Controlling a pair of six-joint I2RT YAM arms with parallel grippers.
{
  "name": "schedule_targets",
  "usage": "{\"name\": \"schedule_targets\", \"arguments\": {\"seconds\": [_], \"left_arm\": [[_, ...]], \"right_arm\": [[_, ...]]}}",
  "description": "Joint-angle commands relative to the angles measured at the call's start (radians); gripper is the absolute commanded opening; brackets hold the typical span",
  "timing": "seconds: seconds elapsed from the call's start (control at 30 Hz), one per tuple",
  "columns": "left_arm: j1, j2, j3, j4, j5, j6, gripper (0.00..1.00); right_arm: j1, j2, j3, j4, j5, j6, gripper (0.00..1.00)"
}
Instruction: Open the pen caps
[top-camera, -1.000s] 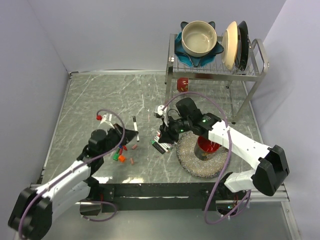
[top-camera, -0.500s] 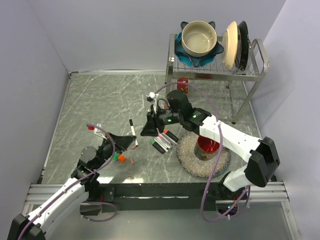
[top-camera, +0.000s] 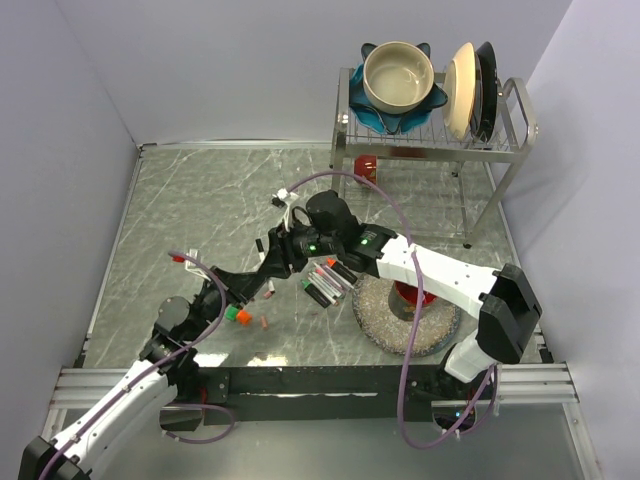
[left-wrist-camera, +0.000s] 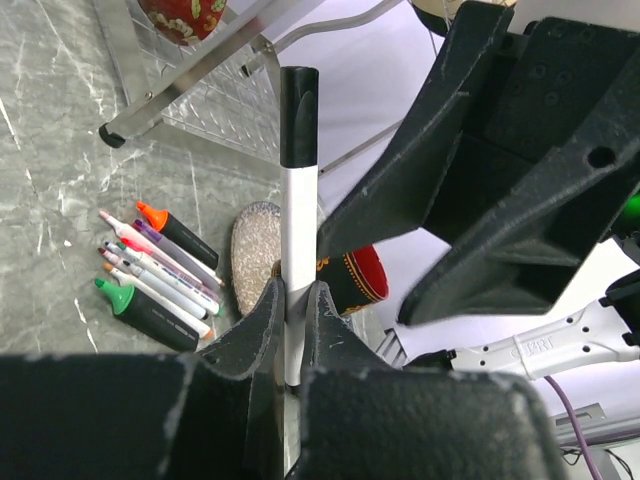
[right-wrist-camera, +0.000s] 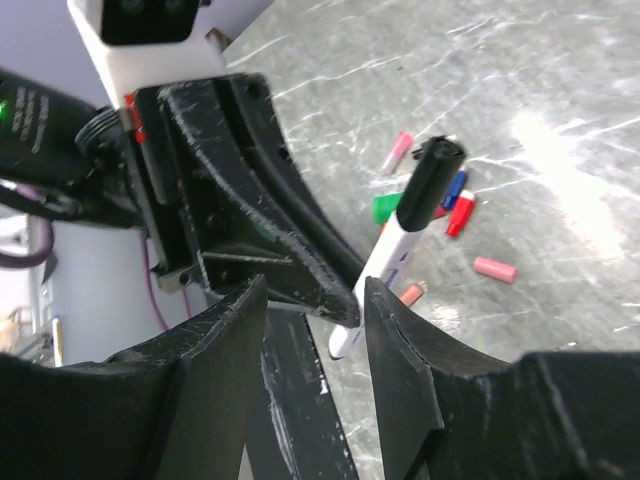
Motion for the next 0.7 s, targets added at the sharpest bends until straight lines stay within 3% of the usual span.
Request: {"name": "schedule_targets", "arguments": {"seconds": [0.0, 0.37, 0.53, 0.67], "left_arm": [[-0.006, -0.011, 0.004, 0.05, 0.015, -0.009, 0.01], [-0.025, 0.016, 0.015, 0.093, 0.041, -0.02, 0.01], [-0.04, 0.05, 0.021, 0.127, 0.035, -0.024, 0.01], [-0.051, 0.047, 0.028, 0.118, 0.014, -0.021, 0.01]], "right_arm": [[-0.004, -0.037, 0.027, 0.036, 0.124, -0.009, 0.51], [-0.003, 0.001, 0.045, 0.039, 0.142, 0.045, 0.51], [-0.001, 0.018, 0.044, 0.056, 0.076, 0.077, 0.36], [0.0, 0.011, -0.002, 0.085, 0.056, 0.095, 0.34]]}}
